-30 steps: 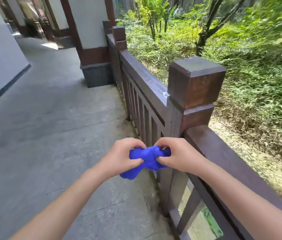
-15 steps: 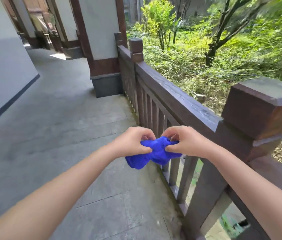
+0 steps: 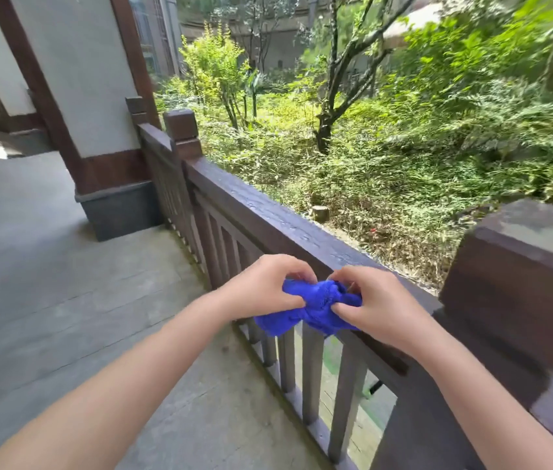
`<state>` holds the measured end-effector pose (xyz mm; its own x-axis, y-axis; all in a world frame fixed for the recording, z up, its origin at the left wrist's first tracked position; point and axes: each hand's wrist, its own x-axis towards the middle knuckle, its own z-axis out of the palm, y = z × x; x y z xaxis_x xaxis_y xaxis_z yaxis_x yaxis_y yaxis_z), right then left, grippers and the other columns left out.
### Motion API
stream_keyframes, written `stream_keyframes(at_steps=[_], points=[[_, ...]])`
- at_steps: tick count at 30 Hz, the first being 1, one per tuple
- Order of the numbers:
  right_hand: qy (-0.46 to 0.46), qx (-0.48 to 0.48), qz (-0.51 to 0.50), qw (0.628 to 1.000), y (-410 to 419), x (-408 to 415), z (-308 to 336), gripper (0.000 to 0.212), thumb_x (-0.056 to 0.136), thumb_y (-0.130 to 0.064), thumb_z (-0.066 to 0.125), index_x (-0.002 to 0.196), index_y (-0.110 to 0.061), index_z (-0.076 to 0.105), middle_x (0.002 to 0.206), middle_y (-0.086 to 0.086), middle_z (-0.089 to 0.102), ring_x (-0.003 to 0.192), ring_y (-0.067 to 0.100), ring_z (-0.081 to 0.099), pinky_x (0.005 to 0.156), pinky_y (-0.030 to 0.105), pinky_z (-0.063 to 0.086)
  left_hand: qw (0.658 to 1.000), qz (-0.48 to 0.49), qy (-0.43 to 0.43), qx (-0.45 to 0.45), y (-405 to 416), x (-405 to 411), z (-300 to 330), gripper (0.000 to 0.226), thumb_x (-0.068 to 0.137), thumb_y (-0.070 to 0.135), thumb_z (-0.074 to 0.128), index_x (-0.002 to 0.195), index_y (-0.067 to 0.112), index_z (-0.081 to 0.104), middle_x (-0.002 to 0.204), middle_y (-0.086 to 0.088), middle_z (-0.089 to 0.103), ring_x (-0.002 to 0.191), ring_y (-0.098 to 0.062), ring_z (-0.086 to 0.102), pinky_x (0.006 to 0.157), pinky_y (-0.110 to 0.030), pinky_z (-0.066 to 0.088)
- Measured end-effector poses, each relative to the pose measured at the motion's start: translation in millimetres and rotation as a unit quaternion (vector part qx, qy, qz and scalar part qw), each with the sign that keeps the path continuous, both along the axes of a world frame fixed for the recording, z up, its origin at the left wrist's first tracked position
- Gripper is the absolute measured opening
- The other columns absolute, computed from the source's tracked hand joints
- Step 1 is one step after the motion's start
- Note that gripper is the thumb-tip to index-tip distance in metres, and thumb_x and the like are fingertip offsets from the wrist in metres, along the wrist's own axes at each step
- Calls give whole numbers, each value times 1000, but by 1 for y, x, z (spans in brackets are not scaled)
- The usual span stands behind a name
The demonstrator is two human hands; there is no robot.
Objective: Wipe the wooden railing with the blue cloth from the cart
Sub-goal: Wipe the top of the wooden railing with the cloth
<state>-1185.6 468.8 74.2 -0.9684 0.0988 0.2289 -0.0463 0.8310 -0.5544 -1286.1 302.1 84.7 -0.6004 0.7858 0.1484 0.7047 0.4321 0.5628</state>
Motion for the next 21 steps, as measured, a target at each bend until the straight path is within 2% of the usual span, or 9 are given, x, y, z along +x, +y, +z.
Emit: stream_keyframes(at_steps=[3, 9, 12, 14, 18, 21], points=[[15, 13, -63, 998, 10, -22, 9, 24, 76, -16, 61, 100, -19, 61, 87, -4, 58, 88, 18, 57, 73, 31, 44, 998, -58, 25, -4, 26, -40, 12, 29, 71, 8, 64, 98, 18, 67, 97, 1, 70, 88, -4, 58, 79, -17, 45], [24, 10, -187, 982, 30, -54, 29, 24, 74, -14, 59, 97, -18, 63, 94, 2, 67, 86, 22, 60, 78, 40, 49, 979, -185, 83, -5, 86, -107, 25, 28, 72, 9, 66, 99, 16, 67, 98, 0, 69, 90, -12, 57, 77, -15, 39], [36, 45, -272, 961, 45, -67, 35, 24, 74, -13, 59, 98, -13, 64, 98, 7, 68, 92, 28, 59, 80, 43, 49, 964, -246, 97, 11, 124, -131, 32, 31, 71, 11, 67, 101, 19, 67, 96, 3, 68, 82, 1, 50, 71, 0, 34], [37, 65, -331, 941, 53, -72, 35, 23, 73, -13, 59, 95, -11, 63, 95, 9, 68, 91, 31, 59, 78, 43, 49, 947, -303, 101, 15, 150, -142, 35, 32, 72, 9, 66, 102, 17, 67, 99, 0, 70, 81, 4, 48, 69, 3, 33], [15, 98, -428, 898, 60, -71, 24, 18, 72, -16, 58, 90, -15, 59, 92, 8, 62, 88, 31, 57, 72, 42, 50, 908, -404, 109, 17, 190, -147, 30, 31, 74, 4, 66, 104, 8, 66, 103, -9, 69, 86, -14, 53, 67, -5, 30], [-26, 107, -480, 870, 54, -63, 4, 18, 72, -16, 57, 90, -15, 56, 94, 8, 61, 91, 31, 56, 72, 42, 49, 886, -452, 99, 10, 202, -140, 7, 31, 75, 4, 65, 106, 5, 65, 107, -14, 67, 98, -24, 58, 74, -11, 29]])
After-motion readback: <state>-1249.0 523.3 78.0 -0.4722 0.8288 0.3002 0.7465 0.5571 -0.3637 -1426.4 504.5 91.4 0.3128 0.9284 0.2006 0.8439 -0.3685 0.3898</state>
